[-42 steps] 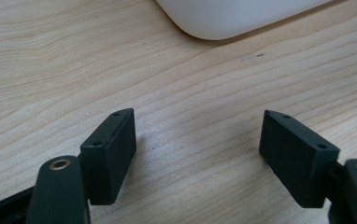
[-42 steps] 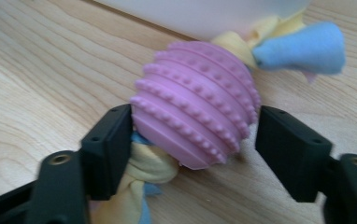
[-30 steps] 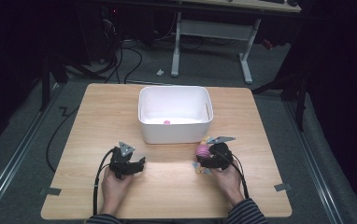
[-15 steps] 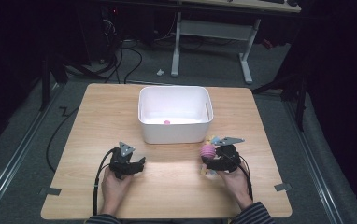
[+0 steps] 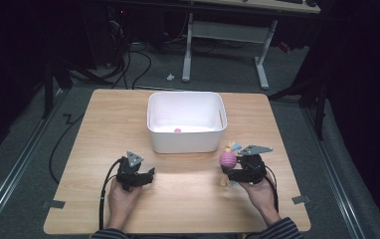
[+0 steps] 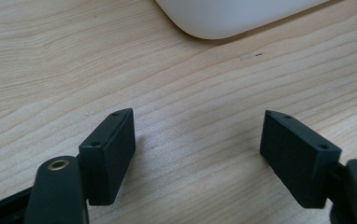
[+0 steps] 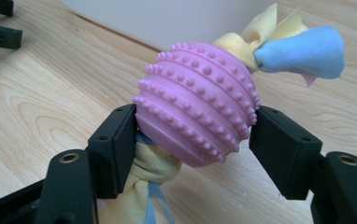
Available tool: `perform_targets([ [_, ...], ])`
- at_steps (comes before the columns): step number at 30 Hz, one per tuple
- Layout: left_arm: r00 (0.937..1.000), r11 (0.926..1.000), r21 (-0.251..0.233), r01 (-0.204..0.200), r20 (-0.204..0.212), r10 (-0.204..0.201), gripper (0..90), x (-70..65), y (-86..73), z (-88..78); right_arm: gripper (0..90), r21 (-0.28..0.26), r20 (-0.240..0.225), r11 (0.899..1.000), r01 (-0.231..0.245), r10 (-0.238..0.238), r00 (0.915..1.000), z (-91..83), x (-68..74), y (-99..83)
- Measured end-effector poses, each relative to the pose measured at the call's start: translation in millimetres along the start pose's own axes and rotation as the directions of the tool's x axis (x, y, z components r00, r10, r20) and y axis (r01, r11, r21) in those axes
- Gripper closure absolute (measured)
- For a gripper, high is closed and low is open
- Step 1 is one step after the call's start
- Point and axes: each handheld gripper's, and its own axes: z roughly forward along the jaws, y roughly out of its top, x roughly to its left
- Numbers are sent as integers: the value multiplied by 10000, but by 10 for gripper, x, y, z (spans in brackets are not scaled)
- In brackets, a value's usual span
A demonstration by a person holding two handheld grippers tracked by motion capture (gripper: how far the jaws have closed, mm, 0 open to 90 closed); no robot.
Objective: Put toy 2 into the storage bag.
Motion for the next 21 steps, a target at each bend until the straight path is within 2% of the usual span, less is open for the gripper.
perform_targets([
  [13, 10000, 10000, 10, -17, 7, 17, 270, 1, 0, 0, 335, -209, -35, 9987, 461, -462, 9989, -213, -32, 128],
  [21, 10000, 10000, 9, -6, 9, 6, 270, 0, 0, 0, 335, -491, -156, 9977, 466, -474, 9988, -358, -83, 273],
])
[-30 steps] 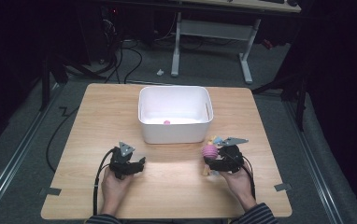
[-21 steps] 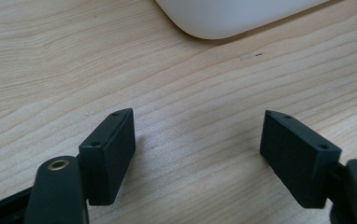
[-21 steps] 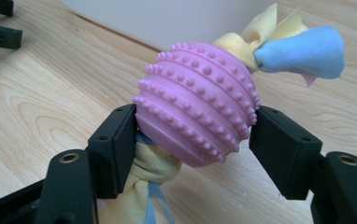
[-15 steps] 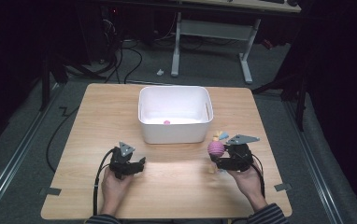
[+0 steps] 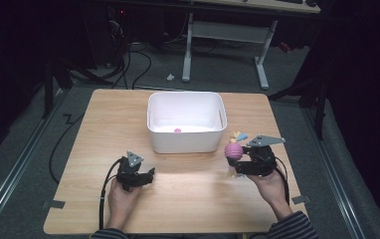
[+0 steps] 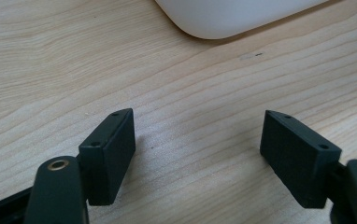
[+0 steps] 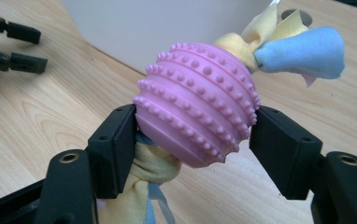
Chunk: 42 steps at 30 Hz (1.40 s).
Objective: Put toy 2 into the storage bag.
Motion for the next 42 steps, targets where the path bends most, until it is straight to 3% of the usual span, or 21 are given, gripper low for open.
perform_targets([
  [11, 10000, 10000, -6, 5, -4, -5, 270, -1, 0, 1, 335, -410, -70, 9989, 227, -230, 9997, -158, -61, 288],
  [18, 10000, 10000, 4, 4, -7, -4, 270, -1, 0, 0, 335, -488, -203, 9980, 412, -422, 9989, -169, -95, 513],
  [32, 10000, 10000, -7, 8, -2, -8, 270, -1, 0, 1, 335, -450, -363, 9963, 735, -752, 9965, -58, -129, 919],
  [42, 10000, 10000, -2, 11, 7, -11, 270, 0, 0, 0, 335, -235, -304, 9947, 1006, -1013, 9944, 137, -143, 1231],
])
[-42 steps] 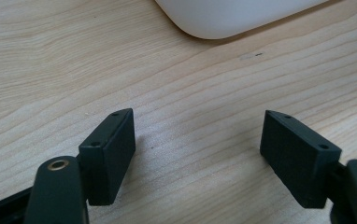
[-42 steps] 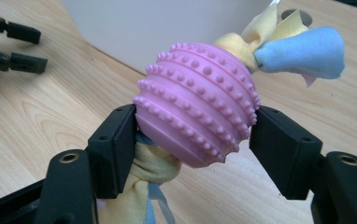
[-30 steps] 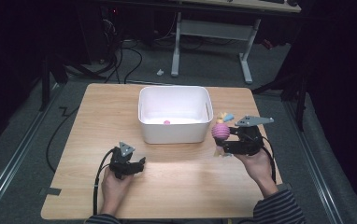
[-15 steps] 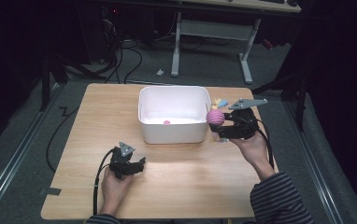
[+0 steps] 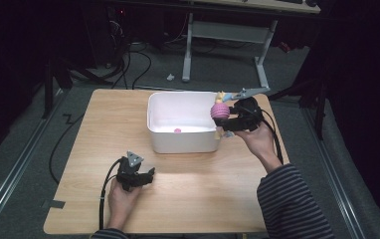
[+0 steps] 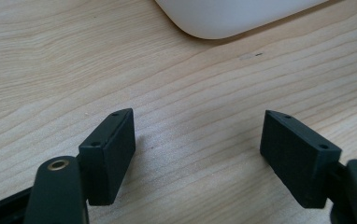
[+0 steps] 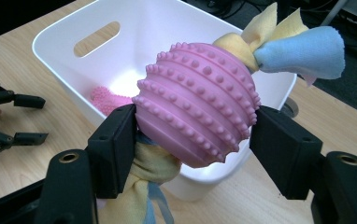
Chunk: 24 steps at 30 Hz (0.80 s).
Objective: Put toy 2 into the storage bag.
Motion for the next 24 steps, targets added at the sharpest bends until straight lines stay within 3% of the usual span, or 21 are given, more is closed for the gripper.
perform_targets([
  [9, 10000, 10000, 6, -7, -2, 7, 270, 1, 0, -1, 335, 339, -9, 9989, 327, -327, 9995, 264, 22, 209],
  [24, 10000, 10000, 20, -14, 14, 14, 269, 2, 0, -2, 335, 639, 175, 9976, 253, -264, 9995, 556, -32, 348],
])
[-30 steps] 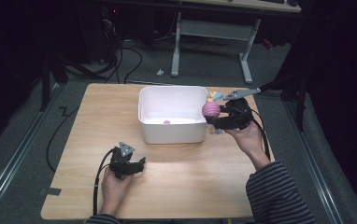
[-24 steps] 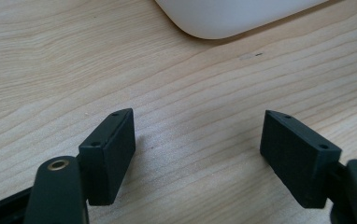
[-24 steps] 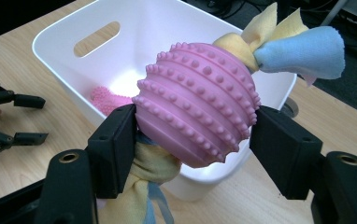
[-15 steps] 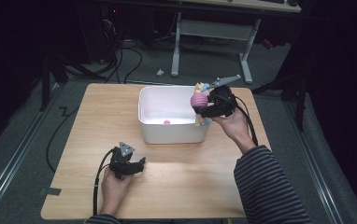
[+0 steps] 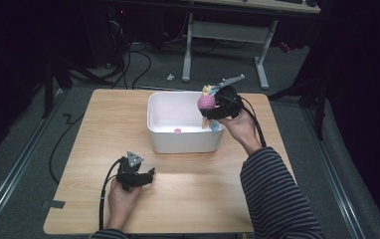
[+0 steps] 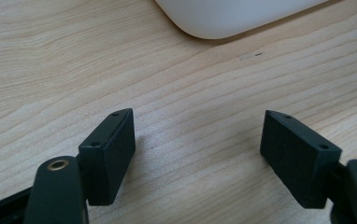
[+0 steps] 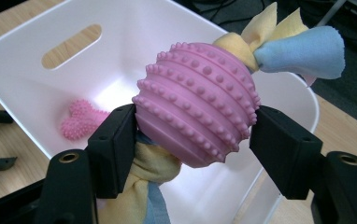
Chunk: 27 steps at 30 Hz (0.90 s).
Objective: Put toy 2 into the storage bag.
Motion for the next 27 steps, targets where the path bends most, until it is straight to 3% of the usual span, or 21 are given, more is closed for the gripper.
perform_targets([
  [11, 10000, 10000, -6, 5, 4, -5, 268, 0, 0, 0, 333, 907, -604, 9943, 561, -508, 9969, 232, 136, -84],
  [17, 10000, 10000, -11, 6, 2, -6, 268, -1, 0, 1, 351, 1157, -1132, 9918, 538, -406, 9927, 306, 165, -117],
  [27, 10000, 10000, -20, 1, -5, -1, 266, -2, 0, 2, 381, 896, -1436, 9947, 512, -380, 9889, 248, 171, -130],
])
